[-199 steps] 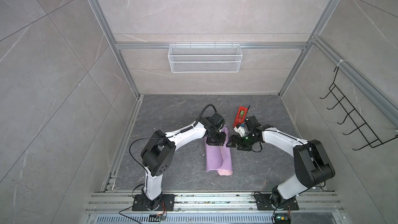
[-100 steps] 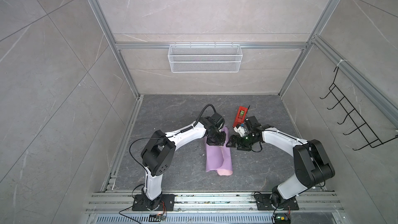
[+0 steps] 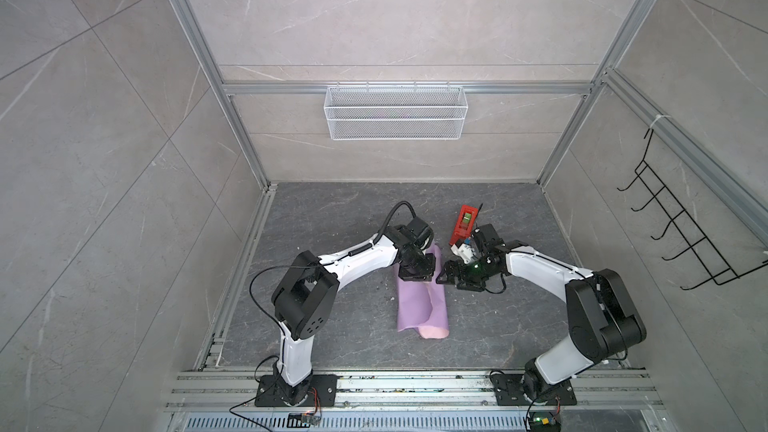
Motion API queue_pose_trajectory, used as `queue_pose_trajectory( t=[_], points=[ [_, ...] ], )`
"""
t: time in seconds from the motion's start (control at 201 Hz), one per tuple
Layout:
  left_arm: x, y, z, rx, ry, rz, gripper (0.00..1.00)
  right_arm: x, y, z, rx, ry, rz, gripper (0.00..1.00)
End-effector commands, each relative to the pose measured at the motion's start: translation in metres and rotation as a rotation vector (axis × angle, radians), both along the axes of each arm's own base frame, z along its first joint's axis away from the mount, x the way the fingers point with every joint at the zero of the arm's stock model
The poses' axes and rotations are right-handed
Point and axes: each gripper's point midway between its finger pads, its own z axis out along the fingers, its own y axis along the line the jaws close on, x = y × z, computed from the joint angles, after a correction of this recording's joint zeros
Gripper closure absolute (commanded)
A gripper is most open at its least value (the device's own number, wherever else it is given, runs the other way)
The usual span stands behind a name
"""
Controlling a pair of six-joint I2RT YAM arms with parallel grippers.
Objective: Wrap the gift box in paper
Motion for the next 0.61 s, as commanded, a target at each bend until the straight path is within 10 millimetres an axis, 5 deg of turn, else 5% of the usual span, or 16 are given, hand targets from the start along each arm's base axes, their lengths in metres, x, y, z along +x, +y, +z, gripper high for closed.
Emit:
queue_pose_trajectory(
  t=[0.0,0.189,0.304,0.602],
  points=[
    [0.005,-0.014,0.006,-0.072,-0.039,-0.007,0.90,-0.015,-0.017,-0.029,-0.114,0.073,-0.009,0.08],
    [-0.003,-0.006,-0.003,-0.063,-0.022,-0.002,0.88,-0.014,-0.017,-0.027,-0.115,0.071,-0.009,0.08],
    [-0.006,-0.005,-0.004,-0.067,-0.018,-0.004,0.95,-0.014,-0.017,-0.029,-0.117,0.076,-0.009,0.08],
    [-0.008,-0.015,0.014,-0.132,-0.032,-0.031,1.00,-0.015,-0.017,-0.029,-0.123,0.075,-0.008,0.08]
  ],
)
